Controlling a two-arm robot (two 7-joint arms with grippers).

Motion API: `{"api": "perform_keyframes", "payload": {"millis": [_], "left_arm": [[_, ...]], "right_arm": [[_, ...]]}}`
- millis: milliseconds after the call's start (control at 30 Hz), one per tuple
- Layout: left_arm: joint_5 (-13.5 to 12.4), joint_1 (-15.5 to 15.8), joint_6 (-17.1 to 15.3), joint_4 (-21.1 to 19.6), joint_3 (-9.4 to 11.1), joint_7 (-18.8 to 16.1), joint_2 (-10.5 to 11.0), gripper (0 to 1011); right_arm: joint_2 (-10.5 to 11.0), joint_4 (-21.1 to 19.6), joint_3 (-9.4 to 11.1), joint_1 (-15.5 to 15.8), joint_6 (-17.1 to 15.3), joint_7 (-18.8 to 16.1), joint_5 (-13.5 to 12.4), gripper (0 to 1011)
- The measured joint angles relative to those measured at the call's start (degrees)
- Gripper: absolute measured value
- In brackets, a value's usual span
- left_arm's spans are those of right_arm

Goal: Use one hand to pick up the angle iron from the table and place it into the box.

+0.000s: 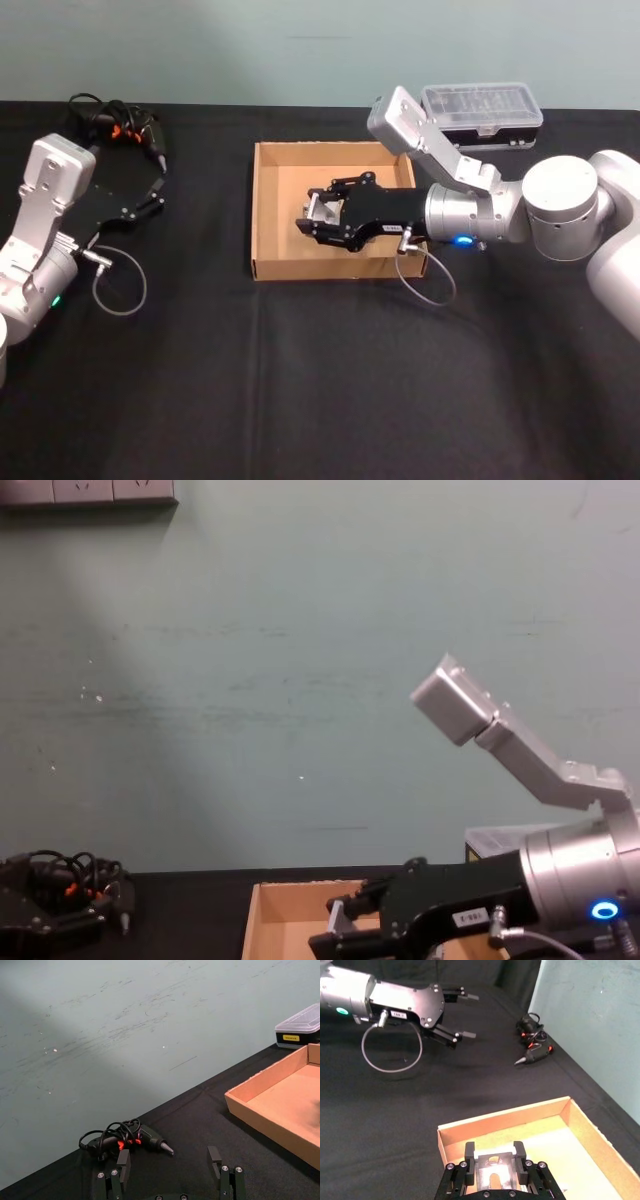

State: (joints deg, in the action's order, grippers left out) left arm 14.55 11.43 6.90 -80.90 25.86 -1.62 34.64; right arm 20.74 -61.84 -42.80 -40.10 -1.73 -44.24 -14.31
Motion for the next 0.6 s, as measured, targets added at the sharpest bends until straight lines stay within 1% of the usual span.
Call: {"api": "perform_keyframes", "payload": {"millis": [267, 367, 400, 467, 500, 600], "left_arm": [[0.0, 0.0, 0.0, 0.0, 0.0, 0.0, 0.0, 1000], [0.0, 0.0, 0.0, 0.0, 0.0, 0.0, 0.0, 1000], [0.0, 0.0, 0.0, 0.0, 0.0, 0.0, 0.0, 1000], [0.0, 0.0, 0.0, 0.0, 0.0, 0.0, 0.0, 1000], [0.0, 0.0, 0.0, 0.0, 0.0, 0.0, 0.0, 1000], [0.0, 0.0, 0.0, 0.0, 0.0, 0.0, 0.0, 1000]], "right_arm": [[-0.9, 1.6, -0.2, -0.3, 0.1, -0.2, 1.0, 457], [-1.1, 1.8, -0.1, -0.3, 0.1, -0.2, 1.2, 484], [-1.2, 1.9, 0.0, -0.3, 0.1, -0.2, 1.3, 540], [-1.2, 1.9, 0.1, -0.3, 0.1, -0.2, 1.4, 579], [-1.2, 1.9, 0.1, -0.3, 0.1, -0.2, 1.5, 634], [-1.2, 1.8, 0.3, -0.2, 0.1, -0.2, 1.6, 692]]}}
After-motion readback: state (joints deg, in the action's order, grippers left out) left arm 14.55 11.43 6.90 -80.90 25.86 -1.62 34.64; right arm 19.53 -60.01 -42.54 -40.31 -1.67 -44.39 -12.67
